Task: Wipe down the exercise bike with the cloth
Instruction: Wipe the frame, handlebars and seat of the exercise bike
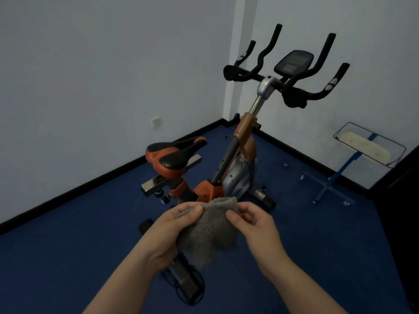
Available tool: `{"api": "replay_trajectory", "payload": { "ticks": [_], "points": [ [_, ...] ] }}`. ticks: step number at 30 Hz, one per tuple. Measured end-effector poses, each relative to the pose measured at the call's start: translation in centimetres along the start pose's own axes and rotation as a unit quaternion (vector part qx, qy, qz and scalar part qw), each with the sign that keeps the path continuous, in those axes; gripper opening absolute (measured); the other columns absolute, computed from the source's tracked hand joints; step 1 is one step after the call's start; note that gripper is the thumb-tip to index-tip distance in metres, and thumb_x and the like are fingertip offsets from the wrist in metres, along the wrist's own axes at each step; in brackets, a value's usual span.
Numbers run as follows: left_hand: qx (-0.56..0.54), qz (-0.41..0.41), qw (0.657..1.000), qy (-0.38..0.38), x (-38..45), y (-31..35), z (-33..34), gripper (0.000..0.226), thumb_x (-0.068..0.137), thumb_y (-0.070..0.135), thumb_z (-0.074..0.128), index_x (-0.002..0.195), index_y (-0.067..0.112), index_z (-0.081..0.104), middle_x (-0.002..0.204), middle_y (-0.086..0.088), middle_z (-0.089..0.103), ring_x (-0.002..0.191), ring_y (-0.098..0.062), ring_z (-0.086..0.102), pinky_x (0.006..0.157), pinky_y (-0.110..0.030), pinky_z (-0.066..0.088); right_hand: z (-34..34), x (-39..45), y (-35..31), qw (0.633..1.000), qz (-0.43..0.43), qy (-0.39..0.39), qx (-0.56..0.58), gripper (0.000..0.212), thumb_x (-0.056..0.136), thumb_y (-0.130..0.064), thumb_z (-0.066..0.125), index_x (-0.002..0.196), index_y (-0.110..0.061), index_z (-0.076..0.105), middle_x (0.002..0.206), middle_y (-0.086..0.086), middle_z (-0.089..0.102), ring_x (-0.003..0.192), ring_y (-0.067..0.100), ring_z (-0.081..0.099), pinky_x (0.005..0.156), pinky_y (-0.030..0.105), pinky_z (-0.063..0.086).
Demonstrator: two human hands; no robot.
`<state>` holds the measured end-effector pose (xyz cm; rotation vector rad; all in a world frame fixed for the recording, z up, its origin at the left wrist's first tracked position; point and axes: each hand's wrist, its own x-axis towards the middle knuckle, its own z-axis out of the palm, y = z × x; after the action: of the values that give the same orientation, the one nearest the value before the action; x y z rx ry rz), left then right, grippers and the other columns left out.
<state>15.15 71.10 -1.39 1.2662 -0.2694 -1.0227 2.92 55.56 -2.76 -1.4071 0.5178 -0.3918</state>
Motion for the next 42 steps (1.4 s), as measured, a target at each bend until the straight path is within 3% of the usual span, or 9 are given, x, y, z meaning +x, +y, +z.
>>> {"api": "replay_trajectory", "payload": {
  "ticks": [8,14,18,23,26,28,33,37,42],
  "points": [
    [-0.004,-0.042,0.998,0.041,3.2,-0.5,-1.8,0.031,0.084,0.03,0.069,0.112,0.017,0.073,0.116,-0.013,0.07,0.109,-0.032,0.066,0.088,-0.041,0.057,-0.7,4.0,0.4,0.996,0.082,0.029,0.02,0.016,0.094,-0.028,0.06,0.098,-0.018,0.073,0.093,0.003,0.075,0.088,0.017,0.072,0.064,0.021,0.053],
    [0.014,-0.053,0.987,0.154,8.4,-0.1,-3.4,0.021,0.081,0.024,0.074,0.099,0.014,0.078,0.105,-0.014,0.074,0.099,-0.03,0.07,0.089,-0.045,0.056,-0.8,10.3,0.9,0.966,0.227,-0.119,0.015,0.039,0.074,-0.017,0.082,0.11,-0.013,0.067,0.101,0.003,0.075,0.093,0.017,0.072,0.068,0.024,0.056],
    [0.079,-0.006,0.964,0.253,12.4,1.3,-3.5,0.01,0.089,0.015,0.07,0.096,0.016,0.076,0.094,-0.004,0.076,0.091,-0.021,0.072,0.074,-0.029,0.058,-0.8,16.1,-0.3,0.982,0.159,-0.102,0.008,0.023,0.078,-0.007,0.078,0.1,-0.009,0.069,0.091,0.005,0.076,0.085,0.018,0.073,0.064,0.024,0.056],
    [0.1,0.087,0.912,0.388,15.5,3.1,-5.1,0.013,0.089,0.015,0.069,0.099,0.023,0.071,0.09,0.006,0.075,0.082,-0.007,0.071,0.07,-0.025,0.054,1.6,21.6,-2.6,0.979,-0.11,-0.11,-0.131,0.019,0.082,-0.012,0.075,0.084,-0.028,0.066,0.084,-0.006,0.071,0.079,0.008,0.068,0.067,0.017,0.052],
    [0.145,0.101,0.884,0.433,15.8,3.1,-6.9,0.014,0.09,0.014,0.067,0.098,0.025,0.071,0.09,0.008,0.074,0.081,-0.006,0.07,0.069,-0.024,0.053,4.5,23.0,-1.4,0.97,-0.166,-0.071,-0.164,0.022,0.082,-0.018,0.075,0.089,-0.034,0.063,0.091,-0.013,0.065,0.081,0.003,0.064,0.065,0.009,0.047],
    [0.174,0.116,0.874,0.439,16.0,3.2,-8.2,0.017,0.09,0.011,0.066,0.097,0.025,0.071,0.091,0.009,0.074,0.084,-0.006,0.07,0.071,-0.023,0.055,6.8,23.4,0.5,0.968,-0.151,-0.056,-0.191,0.027,0.082,-0.019,0.076,0.095,-0.037,0.06,0.101,-0.016,0.058,0.087,0.001,0.06,0.07,0.011,0.048],
    [0.293,0.147,0.85,0.412,17.4,4.2,-11.3,0.021,0.093,0.013,0.064,0.104,0.03,0.067,0.103,0.015,0.066,0.093,0.006,0.06,0.074,-0.009,0.048,11.6,23.7,5.8,0.926,-0.138,-0.151,-0.316,0.035,0.096,-0.031,0.058,0.13,-0.021,0.06,0.123,-0.013,0.046,0.115,0.003,0.046,0.101,0.026,0.043],
    [0.376,0.159,0.852,0.327,17.2,4.1,-13.4,0.031,0.093,0.013,0.063,0.101,0.043,0.063,0.102,0.025,0.063,0.099,0.012,0.054,0.082,-0.005,0.041,12.5,23.6,7.2,0.875,-0.21,-0.043,-0.434,0.026,0.092,-0.041,0.06,0.115,-0.032,0.066,0.124,-0.009,0.048,0.119,0.012,0.042,0.097,0.033,0.042],
    [0.417,0.171,0.86,0.239,17.9,4.8,-16.4,0.042,0.095,0.018,0.062,0.106,0.057,0.053,0.106,0.03,0.06,0.104,0.01,0.051,0.09,-0.02,0.047,15.4,24.0,7.6,0.891,-0.157,-0.001,-0.427,0.036,0.09,-0.055,0.046,0.117,-0.037,0.061,0.136,-0.011,0.04,0.132,0.01,0.032,0.106,0.038,0.04]
  ]
}}
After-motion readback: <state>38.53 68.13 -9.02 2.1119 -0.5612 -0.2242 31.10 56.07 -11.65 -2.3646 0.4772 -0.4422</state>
